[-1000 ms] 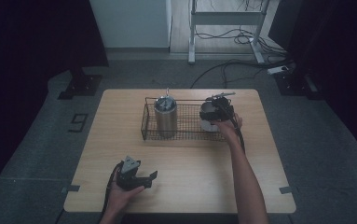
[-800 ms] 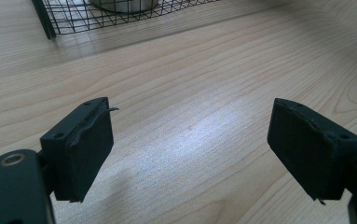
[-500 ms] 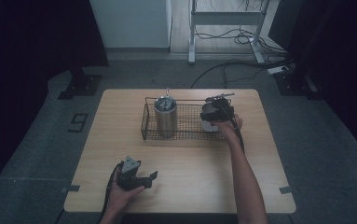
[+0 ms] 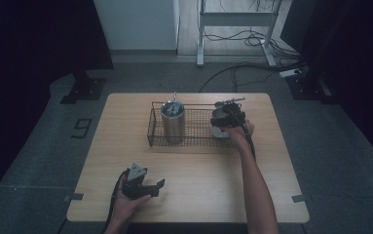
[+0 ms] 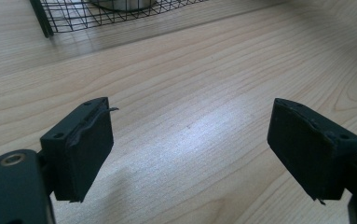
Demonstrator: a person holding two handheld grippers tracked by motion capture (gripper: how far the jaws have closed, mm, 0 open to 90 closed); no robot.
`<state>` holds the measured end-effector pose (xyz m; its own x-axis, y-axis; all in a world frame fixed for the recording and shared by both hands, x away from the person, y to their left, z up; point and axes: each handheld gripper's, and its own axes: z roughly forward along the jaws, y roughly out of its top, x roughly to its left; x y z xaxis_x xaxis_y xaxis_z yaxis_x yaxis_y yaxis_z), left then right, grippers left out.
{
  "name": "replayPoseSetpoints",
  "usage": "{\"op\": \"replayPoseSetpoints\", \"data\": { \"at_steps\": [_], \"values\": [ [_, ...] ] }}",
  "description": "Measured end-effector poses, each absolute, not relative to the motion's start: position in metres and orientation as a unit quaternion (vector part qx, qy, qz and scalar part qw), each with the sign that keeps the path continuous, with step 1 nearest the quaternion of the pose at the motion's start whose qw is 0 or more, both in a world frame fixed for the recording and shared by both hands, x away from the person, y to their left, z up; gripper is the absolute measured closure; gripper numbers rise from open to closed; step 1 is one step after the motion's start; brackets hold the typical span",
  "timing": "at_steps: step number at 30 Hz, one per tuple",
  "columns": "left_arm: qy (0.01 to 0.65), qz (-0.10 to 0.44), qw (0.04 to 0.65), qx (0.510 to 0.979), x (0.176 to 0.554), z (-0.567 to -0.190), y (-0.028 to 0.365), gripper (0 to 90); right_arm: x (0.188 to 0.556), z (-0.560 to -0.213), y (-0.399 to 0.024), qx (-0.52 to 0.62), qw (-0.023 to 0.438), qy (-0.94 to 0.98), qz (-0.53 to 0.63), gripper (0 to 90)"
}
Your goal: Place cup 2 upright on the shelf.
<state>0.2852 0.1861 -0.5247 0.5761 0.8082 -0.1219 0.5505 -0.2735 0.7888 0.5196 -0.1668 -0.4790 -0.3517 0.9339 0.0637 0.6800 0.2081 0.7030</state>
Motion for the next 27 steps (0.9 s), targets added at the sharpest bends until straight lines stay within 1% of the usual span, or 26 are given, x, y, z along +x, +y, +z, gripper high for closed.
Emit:
{"op": "replayPoseSetpoints", "data": {
  "at_steps": [17,22,27],
  "values": [
    [0.434,0.154,0.421,0.781,0.2855,-0.5224,0.1902,14.5,0.5182,-0.4794,-0.1685,0.541,0.171,0.764,0.307,5.2],
    [0.436,0.156,0.423,0.779,0.2851,-0.5207,0.1923,14.5,0.5185,-0.4777,-0.1687,0.546,0.163,0.758,0.319,0.0],
    [0.438,0.156,0.425,0.777,0.2852,-0.5205,0.1933,14.5,0.5168,-0.4719,-0.1709,0.543,0.179,0.747,0.338,0.0]
  ]
}}
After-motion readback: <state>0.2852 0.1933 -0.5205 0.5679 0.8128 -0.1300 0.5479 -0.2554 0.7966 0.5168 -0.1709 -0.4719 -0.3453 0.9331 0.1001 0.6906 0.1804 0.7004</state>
